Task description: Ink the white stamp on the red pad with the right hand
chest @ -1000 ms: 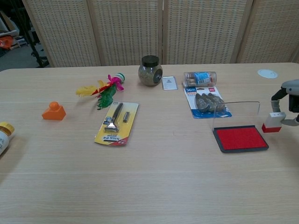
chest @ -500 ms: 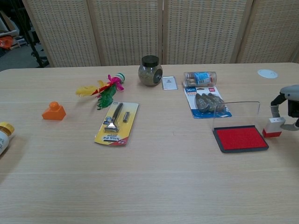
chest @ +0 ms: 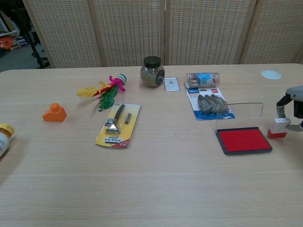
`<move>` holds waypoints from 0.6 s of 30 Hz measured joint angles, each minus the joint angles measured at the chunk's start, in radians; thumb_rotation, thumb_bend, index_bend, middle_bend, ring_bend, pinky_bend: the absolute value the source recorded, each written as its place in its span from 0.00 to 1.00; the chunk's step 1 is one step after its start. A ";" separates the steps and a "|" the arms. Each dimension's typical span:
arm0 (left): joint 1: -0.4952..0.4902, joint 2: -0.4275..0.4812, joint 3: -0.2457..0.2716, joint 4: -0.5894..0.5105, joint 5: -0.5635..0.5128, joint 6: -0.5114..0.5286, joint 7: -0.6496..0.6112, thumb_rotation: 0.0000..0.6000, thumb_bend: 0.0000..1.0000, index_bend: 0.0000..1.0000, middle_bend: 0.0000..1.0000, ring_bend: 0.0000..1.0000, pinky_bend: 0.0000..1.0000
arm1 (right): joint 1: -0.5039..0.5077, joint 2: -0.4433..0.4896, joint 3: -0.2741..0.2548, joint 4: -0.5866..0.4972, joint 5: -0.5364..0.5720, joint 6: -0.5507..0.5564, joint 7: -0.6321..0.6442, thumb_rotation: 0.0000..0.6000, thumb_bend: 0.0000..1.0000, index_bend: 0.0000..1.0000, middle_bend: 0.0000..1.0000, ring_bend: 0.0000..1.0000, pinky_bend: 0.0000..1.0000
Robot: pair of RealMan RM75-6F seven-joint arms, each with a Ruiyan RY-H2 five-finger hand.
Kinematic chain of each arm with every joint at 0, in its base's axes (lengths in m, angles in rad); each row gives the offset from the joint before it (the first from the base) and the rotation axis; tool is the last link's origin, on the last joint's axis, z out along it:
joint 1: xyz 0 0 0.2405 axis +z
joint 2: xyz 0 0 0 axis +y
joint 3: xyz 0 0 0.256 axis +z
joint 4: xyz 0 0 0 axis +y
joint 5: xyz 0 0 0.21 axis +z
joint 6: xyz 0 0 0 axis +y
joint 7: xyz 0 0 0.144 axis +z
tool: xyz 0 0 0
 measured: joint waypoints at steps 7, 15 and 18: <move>-0.001 -0.003 -0.001 -0.002 -0.003 0.000 0.009 1.00 0.00 0.00 0.00 0.00 0.00 | -0.001 -0.006 0.001 0.026 0.003 -0.026 0.017 1.00 0.36 0.47 0.98 1.00 1.00; 0.000 -0.003 0.002 -0.010 0.000 0.002 0.024 1.00 0.00 0.00 0.00 0.00 0.00 | -0.004 -0.003 0.000 0.041 -0.025 -0.031 0.041 1.00 0.26 0.45 0.98 1.00 1.00; -0.001 -0.004 0.002 -0.011 -0.002 0.001 0.027 1.00 0.00 0.00 0.00 0.00 0.00 | -0.006 -0.001 0.000 0.041 -0.037 -0.028 0.052 1.00 0.26 0.43 0.98 1.00 1.00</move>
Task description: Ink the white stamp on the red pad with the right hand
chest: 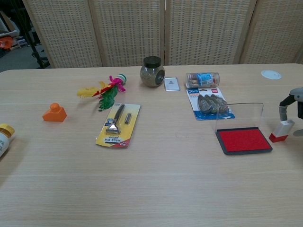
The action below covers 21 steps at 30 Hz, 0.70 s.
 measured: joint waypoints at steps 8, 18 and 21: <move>0.001 0.001 -0.001 -0.001 0.002 0.003 -0.009 1.00 0.00 0.00 0.00 0.00 0.00 | -0.019 0.057 -0.006 -0.068 -0.047 0.048 0.012 1.00 0.26 0.37 0.95 1.00 1.00; 0.013 0.018 0.004 -0.002 0.036 0.031 -0.054 1.00 0.00 0.00 0.00 0.00 0.00 | -0.153 0.280 -0.024 -0.318 -0.232 0.371 0.106 1.00 0.14 0.23 0.17 0.07 0.46; 0.017 0.022 0.007 0.000 0.051 0.038 -0.064 1.00 0.00 0.00 0.00 0.00 0.00 | -0.213 0.326 -0.035 -0.356 -0.314 0.509 0.176 1.00 0.06 0.20 0.03 0.00 0.27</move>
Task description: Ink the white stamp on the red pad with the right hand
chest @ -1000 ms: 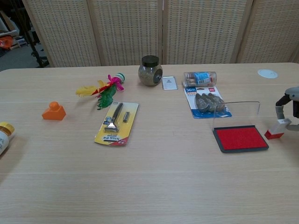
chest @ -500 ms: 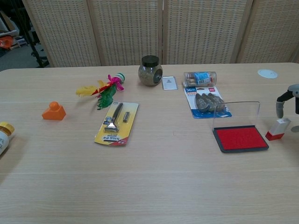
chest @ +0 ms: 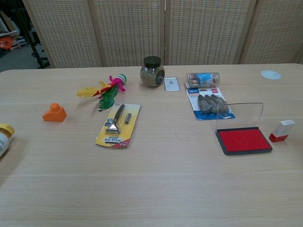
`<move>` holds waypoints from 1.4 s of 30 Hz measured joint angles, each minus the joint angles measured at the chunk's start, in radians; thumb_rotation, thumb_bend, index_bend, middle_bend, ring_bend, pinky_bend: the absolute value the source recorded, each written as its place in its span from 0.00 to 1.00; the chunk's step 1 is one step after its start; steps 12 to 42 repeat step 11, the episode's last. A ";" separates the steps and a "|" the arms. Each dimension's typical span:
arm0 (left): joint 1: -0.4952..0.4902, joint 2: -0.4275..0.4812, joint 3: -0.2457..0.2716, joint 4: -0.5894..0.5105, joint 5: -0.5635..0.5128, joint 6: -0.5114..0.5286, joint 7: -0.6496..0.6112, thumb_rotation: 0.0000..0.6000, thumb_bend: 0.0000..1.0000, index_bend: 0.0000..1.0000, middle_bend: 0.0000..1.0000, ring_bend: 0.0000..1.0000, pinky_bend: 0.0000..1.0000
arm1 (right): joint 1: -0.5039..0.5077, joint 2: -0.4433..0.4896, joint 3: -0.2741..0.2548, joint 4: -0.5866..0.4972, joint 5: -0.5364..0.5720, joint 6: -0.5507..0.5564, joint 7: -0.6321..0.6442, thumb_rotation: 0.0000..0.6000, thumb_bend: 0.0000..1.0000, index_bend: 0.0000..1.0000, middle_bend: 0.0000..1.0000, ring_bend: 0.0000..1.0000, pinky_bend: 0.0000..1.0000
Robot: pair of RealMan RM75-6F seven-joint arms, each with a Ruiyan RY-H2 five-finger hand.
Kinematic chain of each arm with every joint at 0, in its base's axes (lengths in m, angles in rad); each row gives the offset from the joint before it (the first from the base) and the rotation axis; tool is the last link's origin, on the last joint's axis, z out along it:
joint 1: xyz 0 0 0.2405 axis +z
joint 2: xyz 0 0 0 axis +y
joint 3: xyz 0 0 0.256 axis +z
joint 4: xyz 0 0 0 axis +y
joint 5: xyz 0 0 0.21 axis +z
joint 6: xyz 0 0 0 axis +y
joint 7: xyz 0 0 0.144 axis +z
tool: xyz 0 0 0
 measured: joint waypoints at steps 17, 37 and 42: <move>0.012 -0.002 0.006 0.015 0.026 0.027 -0.013 1.00 0.00 0.00 0.00 0.00 0.00 | -0.227 -0.027 -0.020 0.077 -0.156 0.414 0.105 1.00 0.00 0.06 0.00 0.00 0.00; 0.012 -0.002 0.006 0.015 0.026 0.027 -0.013 1.00 0.00 0.00 0.00 0.00 0.00 | -0.227 -0.027 -0.020 0.077 -0.156 0.414 0.105 1.00 0.00 0.06 0.00 0.00 0.00; 0.012 -0.002 0.006 0.015 0.026 0.027 -0.013 1.00 0.00 0.00 0.00 0.00 0.00 | -0.227 -0.027 -0.020 0.077 -0.156 0.414 0.105 1.00 0.00 0.06 0.00 0.00 0.00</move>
